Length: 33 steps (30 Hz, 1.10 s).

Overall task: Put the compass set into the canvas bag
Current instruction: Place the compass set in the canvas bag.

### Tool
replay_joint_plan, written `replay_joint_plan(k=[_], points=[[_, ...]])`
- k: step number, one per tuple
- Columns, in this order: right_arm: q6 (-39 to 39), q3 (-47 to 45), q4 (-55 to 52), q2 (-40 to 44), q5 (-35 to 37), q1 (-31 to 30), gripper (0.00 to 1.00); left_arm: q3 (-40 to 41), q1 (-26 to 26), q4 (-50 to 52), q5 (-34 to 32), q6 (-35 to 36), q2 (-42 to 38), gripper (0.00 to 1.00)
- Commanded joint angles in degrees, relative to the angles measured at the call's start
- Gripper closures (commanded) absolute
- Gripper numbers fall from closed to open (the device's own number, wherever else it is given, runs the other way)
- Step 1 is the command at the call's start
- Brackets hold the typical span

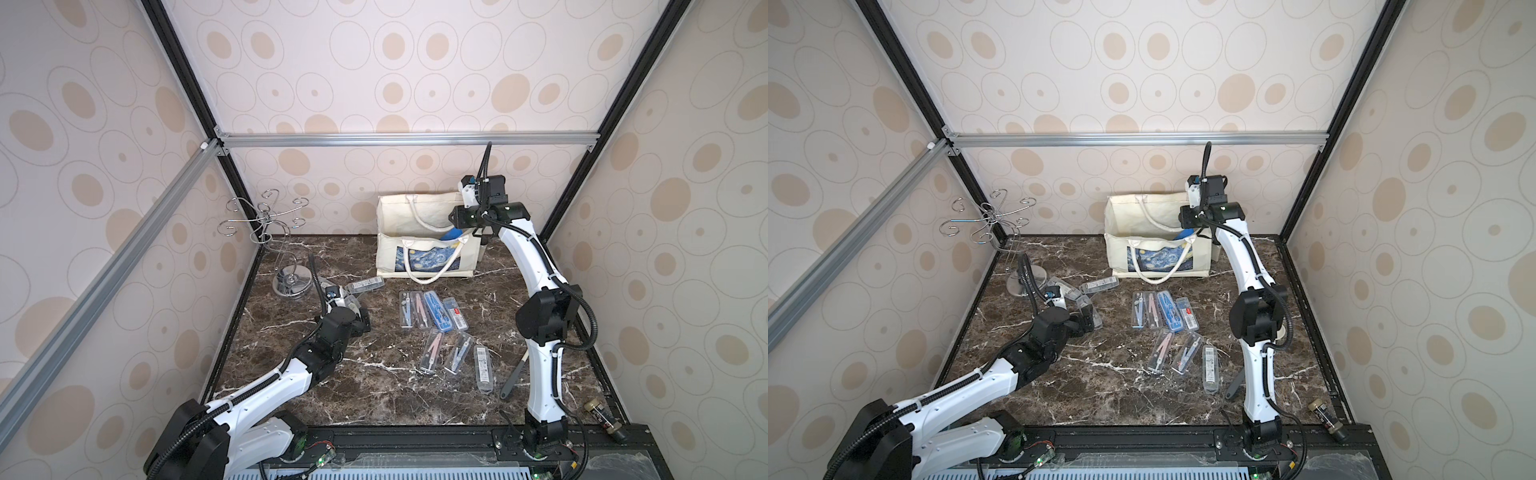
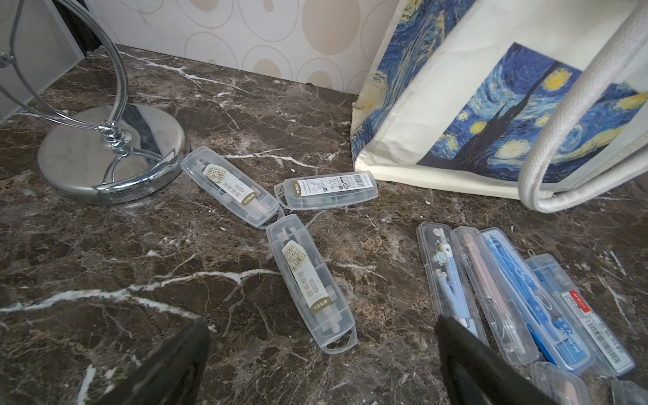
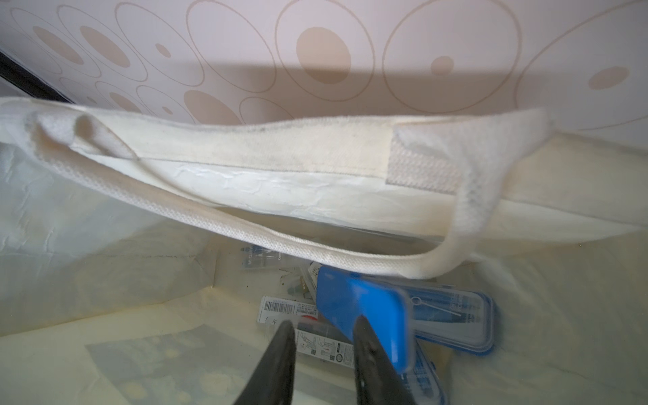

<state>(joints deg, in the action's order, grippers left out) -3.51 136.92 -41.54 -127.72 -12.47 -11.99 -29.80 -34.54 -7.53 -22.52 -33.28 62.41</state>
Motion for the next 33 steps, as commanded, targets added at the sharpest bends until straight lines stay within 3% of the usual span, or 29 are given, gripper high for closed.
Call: replay_joint_plan(k=[1, 15, 22, 27, 33], points=[[0.26, -0.69, -0.56, 1.49, -1.36, -0.05, 0.68, -0.26, 0.75, 1.69, -0.46, -2.00, 0.32, 0.00], [-0.05, -4.35, 2.59, 10.16, -8.54, -0.05, 0.61, -2.35, 4.13, 6.72, 1.43, -5.90, 5.13, 0.00], [-0.27, -9.14, 3.67, 16.34, -13.14, 0.02, 0.58, -5.80, 4.53, 8.86, 2.57, -5.17, 12.05, 0.00], [-1.15, -18.23, 6.88, 23.58, -15.32, -0.04, 0.57, -11.06, 4.76, 12.11, 2.83, -4.96, 20.17, 0.00], [-2.20, -41.08, 19.69, 39.00, -16.96, -0.05, 0.55, -17.76, 5.15, 14.43, 4.99, -6.47, 30.28, 0.05]])
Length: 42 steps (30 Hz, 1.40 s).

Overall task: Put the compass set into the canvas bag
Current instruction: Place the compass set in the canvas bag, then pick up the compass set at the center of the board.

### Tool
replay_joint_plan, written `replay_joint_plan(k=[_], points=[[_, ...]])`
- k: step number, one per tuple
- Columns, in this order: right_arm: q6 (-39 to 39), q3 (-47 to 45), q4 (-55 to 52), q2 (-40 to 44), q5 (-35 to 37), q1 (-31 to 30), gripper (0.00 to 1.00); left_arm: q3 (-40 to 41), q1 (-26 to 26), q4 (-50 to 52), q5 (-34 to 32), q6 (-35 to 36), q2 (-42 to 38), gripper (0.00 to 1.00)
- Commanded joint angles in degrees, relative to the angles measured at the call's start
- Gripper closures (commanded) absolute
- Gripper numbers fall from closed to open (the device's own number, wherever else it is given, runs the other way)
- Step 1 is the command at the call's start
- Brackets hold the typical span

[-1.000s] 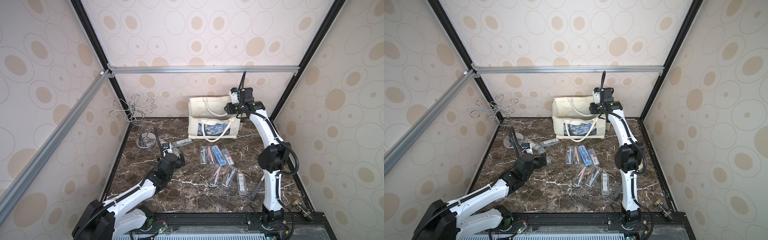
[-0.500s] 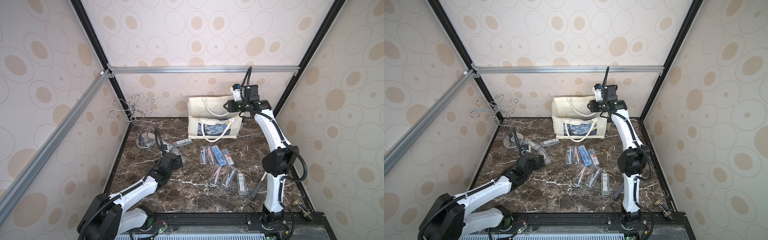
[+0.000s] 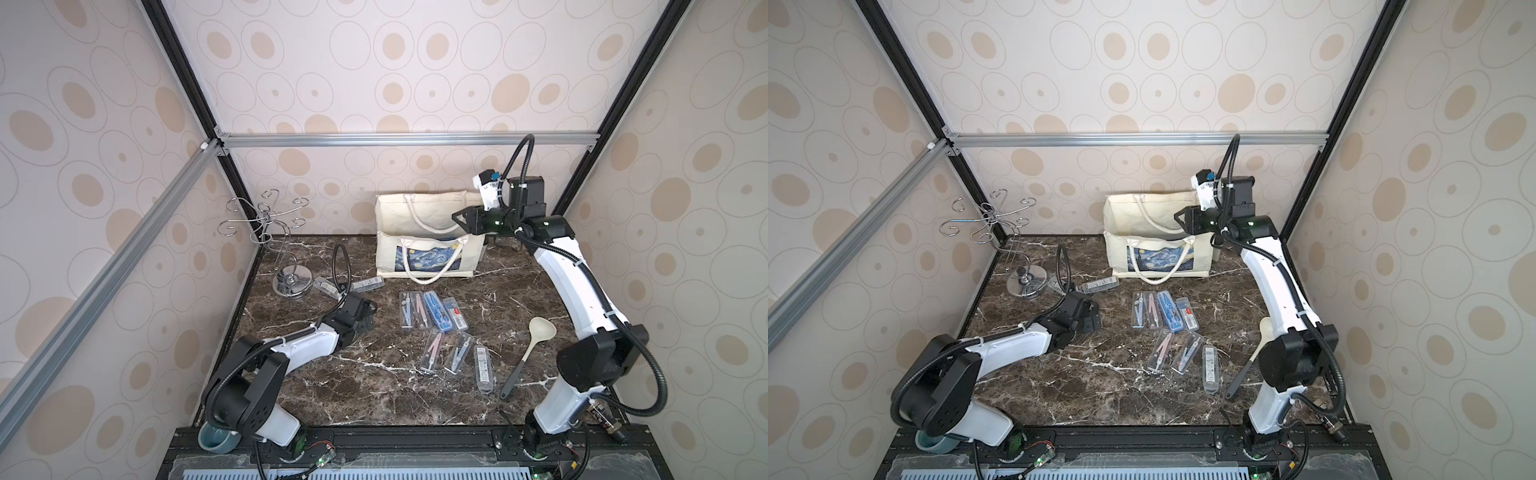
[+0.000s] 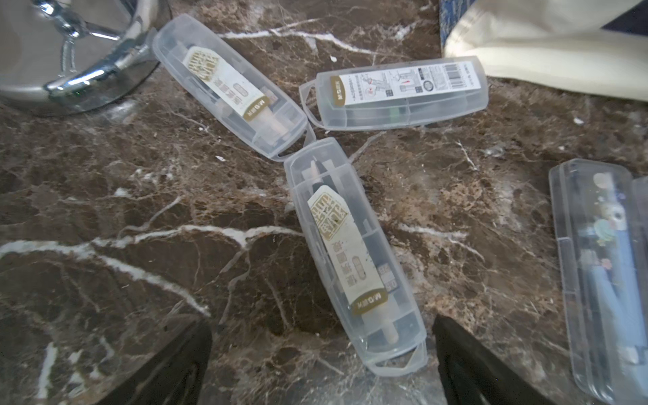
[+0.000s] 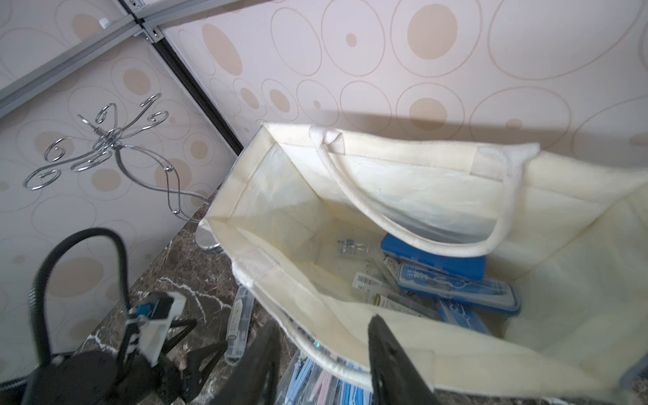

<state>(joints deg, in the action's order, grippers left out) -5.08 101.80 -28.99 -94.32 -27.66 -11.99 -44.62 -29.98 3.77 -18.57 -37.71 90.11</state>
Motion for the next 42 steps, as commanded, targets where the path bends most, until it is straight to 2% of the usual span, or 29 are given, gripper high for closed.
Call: replay_joint_plan(k=[1, 5, 11, 13, 20, 27, 37, 42], points=[[-0.87, -10.15, 9.62, 8.48, -1.39, -0.05, 0.54, -3.65, 0.70, 3.15, 1.85, -2.46, 4.05, 0.06], [-1.49, -23.03, 16.64, 17.38, -0.15, -0.13, 0.52, -6.63, 0.99, 4.25, 3.45, -4.22, 9.09, 0.14], [-2.22, -33.43, 19.59, 23.42, -2.28, -0.23, 0.51, -8.03, 1.23, 3.34, 4.87, -5.69, 12.33, 0.17], [-2.32, -35.59, 19.64, 24.20, -2.99, -0.39, 0.51, -8.03, 1.31, 3.07, 4.81, -5.96, 12.69, 0.20], [-3.41, -40.96, 21.85, 24.89, -3.54, -1.15, 0.51, -6.81, 1.49, 2.66, 5.65, -6.47, 12.26, 0.45], [-3.17, -41.79, 21.96, 23.48, -6.16, -2.29, 0.51, -4.15, 1.42, 0.30, 5.39, -4.41, 10.29, 0.60], [-3.68, -42.66, 21.82, 20.74, -6.70, -5.96, 0.51, 3.93, 1.39, -10.04, 7.32, 0.78, 2.62, 0.61], [-4.80, -42.88, 21.77, 17.86, -5.26, -8.94, 0.51, 8.52, 1.05, -19.18, 12.41, 5.66, -2.40, 0.60]])
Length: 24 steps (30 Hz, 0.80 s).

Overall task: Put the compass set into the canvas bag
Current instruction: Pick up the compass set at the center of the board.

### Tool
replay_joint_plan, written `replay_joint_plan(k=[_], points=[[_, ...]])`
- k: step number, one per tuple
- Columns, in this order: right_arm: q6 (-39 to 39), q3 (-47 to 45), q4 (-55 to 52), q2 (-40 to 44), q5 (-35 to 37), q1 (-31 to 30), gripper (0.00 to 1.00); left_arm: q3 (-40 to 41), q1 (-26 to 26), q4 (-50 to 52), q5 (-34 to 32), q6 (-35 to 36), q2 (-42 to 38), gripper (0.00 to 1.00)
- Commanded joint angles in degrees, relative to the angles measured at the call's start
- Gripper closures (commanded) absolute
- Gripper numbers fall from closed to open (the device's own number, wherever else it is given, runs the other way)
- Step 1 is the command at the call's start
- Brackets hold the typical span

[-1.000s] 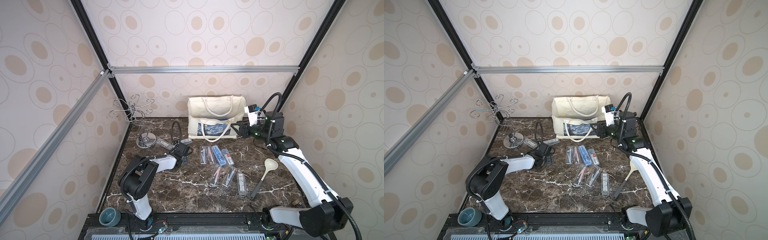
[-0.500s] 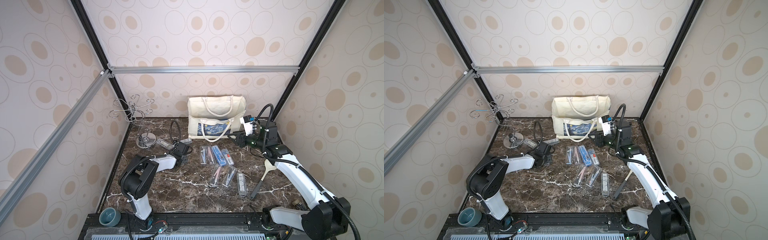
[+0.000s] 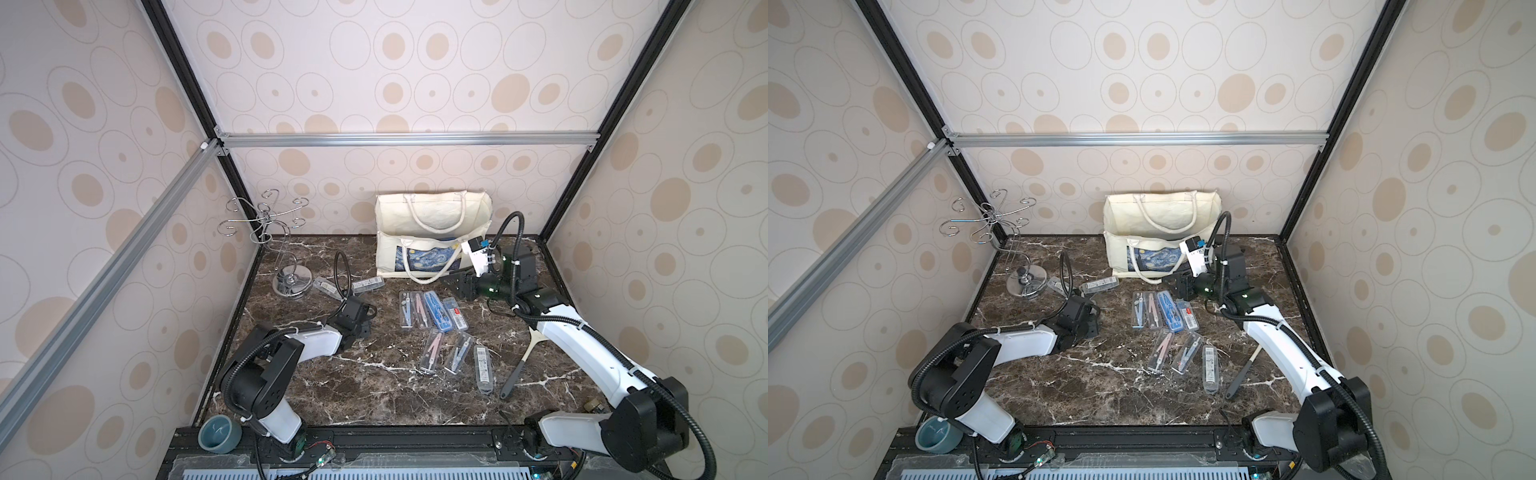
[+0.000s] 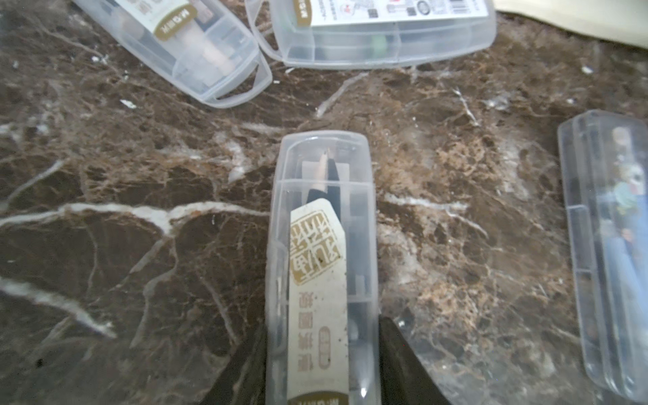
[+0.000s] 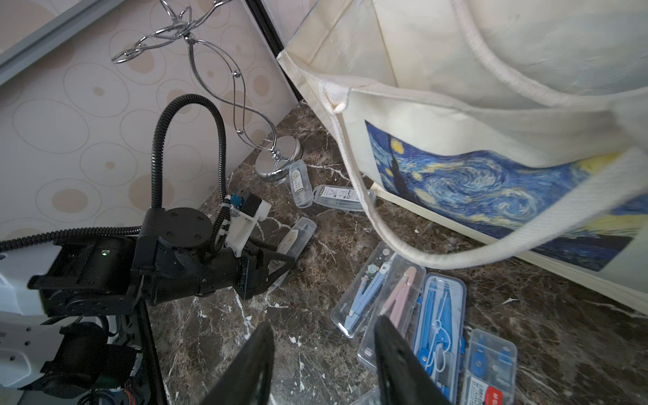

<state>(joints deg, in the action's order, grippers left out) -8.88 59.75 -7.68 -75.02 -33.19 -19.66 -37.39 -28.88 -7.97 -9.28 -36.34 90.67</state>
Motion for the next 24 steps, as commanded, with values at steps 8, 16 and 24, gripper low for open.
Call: replay_joint_plan(k=[8, 16, 24], points=[[-10.10, -0.29, 4.80, -7.15, 3.09, -5.40, 0.52, 5.60, -1.43, -18.92, 12.97, 15.40, -9.96, 0.59], [-14.48, 1.49, 8.79, -11.64, 2.01, -8.07, 0.51, 3.69, -1.98, -22.05, 26.94, 20.97, -10.66, 0.59], [-18.18, 5.10, 7.60, -15.56, 3.01, -8.93, 0.46, 1.52, -2.57, -25.88, 34.25, 20.00, -8.89, 0.59]])
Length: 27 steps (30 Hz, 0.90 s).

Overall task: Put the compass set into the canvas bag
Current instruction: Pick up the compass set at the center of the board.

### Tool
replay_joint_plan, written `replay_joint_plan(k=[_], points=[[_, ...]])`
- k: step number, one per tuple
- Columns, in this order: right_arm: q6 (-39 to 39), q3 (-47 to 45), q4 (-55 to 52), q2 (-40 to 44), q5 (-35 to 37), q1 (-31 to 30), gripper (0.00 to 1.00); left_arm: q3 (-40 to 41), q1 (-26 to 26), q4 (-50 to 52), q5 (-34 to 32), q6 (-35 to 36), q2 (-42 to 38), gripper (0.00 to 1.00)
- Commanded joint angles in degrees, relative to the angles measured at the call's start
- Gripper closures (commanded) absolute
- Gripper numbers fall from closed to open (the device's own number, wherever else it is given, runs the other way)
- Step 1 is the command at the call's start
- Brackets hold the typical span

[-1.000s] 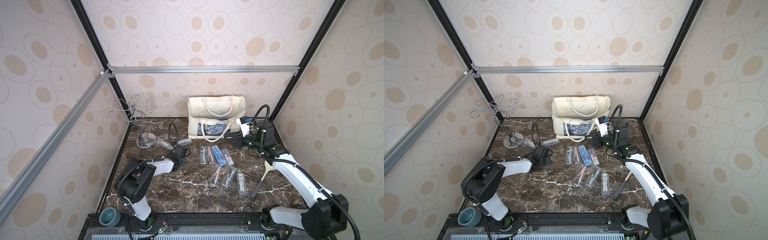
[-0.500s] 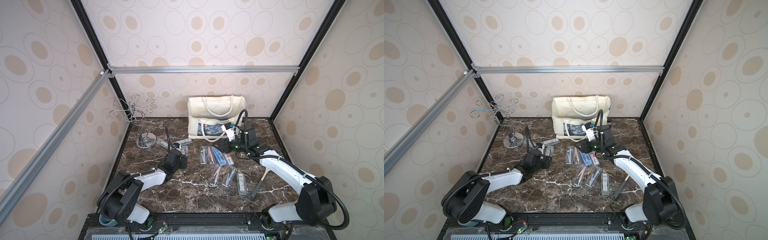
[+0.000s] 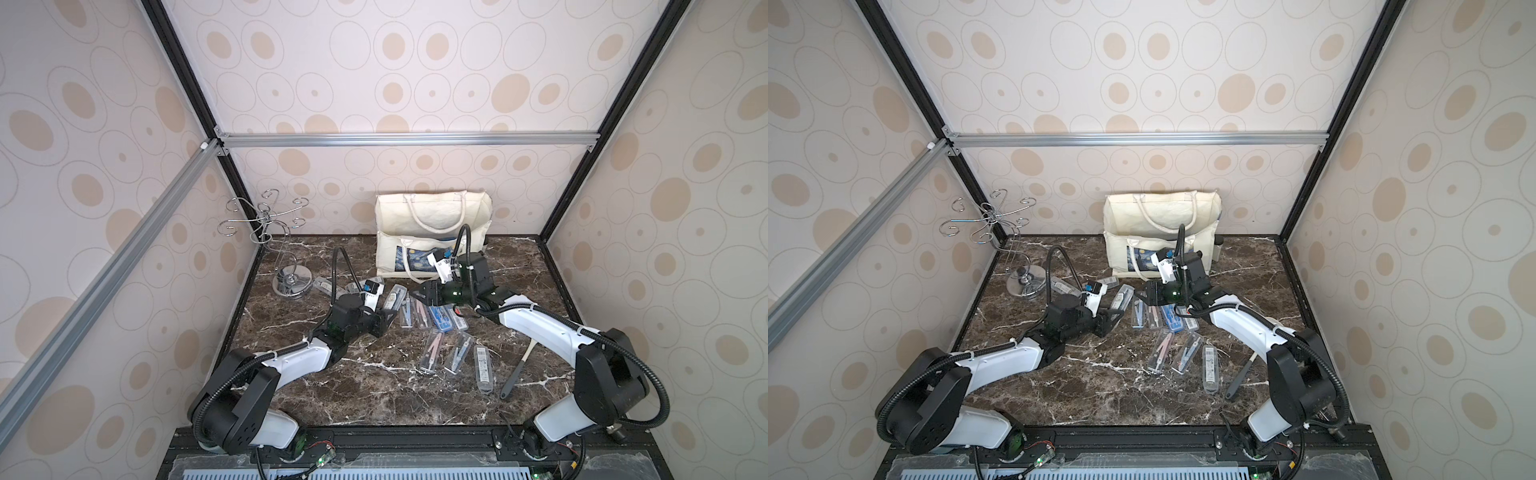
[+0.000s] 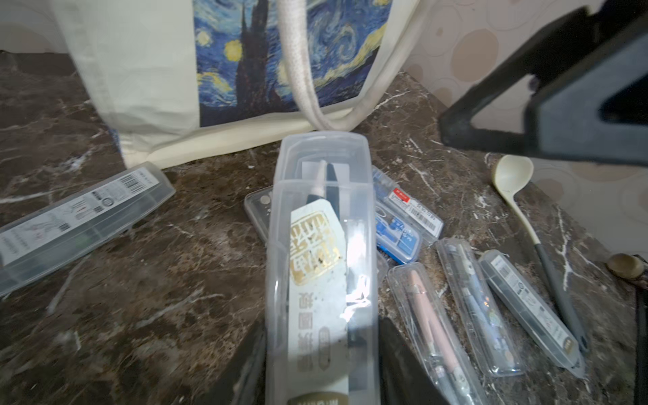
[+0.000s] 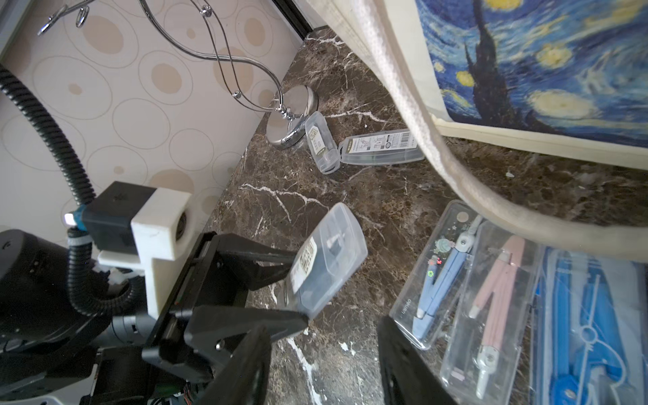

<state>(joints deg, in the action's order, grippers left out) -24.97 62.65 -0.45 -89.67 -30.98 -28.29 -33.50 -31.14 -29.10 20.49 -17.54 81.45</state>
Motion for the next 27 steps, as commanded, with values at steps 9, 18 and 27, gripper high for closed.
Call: replay_joint_plan(k=[9, 18, 27], points=[[-4.79, 5.30, -2.63, -4.40, 4.26, -0.85, 0.42, -2.01, -0.37, -8.09, 6.14, -0.46, 0.38, 0.59], [-7.87, 6.96, 0.52, -7.89, -0.87, -1.96, 0.50, -0.52, -0.42, -10.56, 5.77, -1.31, 0.55, 0.59], [-11.37, 5.73, 4.75, -8.42, -4.15, -1.94, 0.72, -0.25, -0.42, -11.46, 4.34, -1.65, 0.80, 0.59]])
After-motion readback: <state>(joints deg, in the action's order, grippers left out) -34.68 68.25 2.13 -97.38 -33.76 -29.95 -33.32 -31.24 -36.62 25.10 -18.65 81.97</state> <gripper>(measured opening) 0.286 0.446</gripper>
